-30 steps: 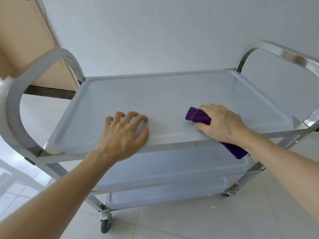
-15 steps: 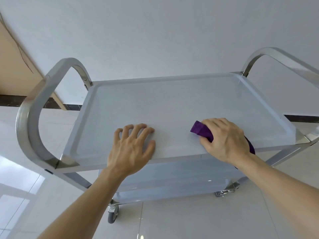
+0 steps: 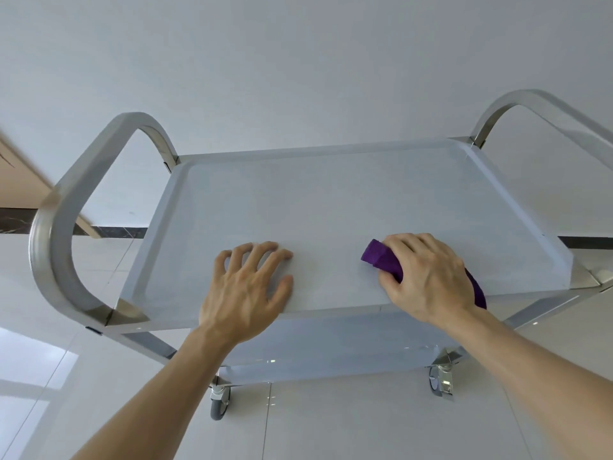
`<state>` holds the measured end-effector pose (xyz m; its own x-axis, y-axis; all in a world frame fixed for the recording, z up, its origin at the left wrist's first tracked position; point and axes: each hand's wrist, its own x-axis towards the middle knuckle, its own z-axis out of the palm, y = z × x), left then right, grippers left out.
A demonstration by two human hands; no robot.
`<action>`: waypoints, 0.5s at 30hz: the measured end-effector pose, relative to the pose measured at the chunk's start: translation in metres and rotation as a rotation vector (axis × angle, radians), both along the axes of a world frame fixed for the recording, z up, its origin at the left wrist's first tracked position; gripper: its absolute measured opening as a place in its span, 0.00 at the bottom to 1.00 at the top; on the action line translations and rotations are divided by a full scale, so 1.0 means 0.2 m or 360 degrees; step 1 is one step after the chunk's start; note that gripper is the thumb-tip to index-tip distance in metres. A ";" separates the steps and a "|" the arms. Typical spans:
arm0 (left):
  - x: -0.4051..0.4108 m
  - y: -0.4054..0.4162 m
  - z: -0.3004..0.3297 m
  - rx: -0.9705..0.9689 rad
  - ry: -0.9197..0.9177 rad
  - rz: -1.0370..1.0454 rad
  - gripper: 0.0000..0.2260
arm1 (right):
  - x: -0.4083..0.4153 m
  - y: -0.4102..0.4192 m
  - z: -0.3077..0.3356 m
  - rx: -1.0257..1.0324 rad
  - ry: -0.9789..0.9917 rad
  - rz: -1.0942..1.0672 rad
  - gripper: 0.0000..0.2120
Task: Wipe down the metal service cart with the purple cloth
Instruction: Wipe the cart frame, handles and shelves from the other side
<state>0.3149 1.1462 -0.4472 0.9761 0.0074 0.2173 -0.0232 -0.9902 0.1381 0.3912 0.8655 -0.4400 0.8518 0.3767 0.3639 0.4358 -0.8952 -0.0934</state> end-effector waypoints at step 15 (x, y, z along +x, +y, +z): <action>0.63 0.06 0.03 -0.0009 0.0020 -0.0080 0.19 | 0.56 0.04 -0.02 0.0034 -0.0001 -0.0058 0.13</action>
<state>0.4400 1.1576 -0.4408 0.9779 -0.0405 0.2049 -0.0712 -0.9870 0.1444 0.5034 0.8742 -0.4435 0.8645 0.3378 0.3722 0.4033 -0.9081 -0.1124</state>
